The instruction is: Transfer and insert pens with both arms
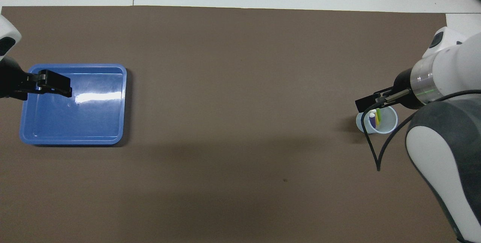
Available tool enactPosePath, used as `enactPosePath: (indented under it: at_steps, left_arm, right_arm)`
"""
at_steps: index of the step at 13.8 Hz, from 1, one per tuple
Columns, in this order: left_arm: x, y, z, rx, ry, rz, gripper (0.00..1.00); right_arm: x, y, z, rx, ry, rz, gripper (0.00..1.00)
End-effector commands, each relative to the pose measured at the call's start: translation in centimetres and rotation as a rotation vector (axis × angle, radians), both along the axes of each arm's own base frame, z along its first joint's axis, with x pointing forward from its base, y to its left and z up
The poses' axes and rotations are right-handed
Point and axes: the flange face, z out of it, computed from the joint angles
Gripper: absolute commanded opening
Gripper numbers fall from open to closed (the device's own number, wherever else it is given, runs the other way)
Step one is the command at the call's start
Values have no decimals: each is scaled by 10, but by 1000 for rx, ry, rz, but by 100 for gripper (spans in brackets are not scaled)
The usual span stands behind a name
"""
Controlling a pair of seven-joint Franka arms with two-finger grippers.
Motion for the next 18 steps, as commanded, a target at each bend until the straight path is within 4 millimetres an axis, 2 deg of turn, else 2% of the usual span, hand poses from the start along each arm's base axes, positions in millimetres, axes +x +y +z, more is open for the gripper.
enactPosePath:
  at_steps: [1, 12, 16, 18]
  left_arm:
    - [-1, 7, 0, 11, 8, 2, 100]
    - [0, 13, 1, 19, 4, -7, 100]
    - [-2, 14, -1, 14, 18, -7, 100]
    - [-2, 14, -2, 9, 22, -9, 100]
  right_arm:
    - [4, -2, 4, 26, 6, -24, 100]
    - [2, -3, 4, 17, 17, -22, 100]
    - [0, -22, 6, 3, 50, -50, 100]
    - [-1, -24, 9, -7, 45, -53, 100]
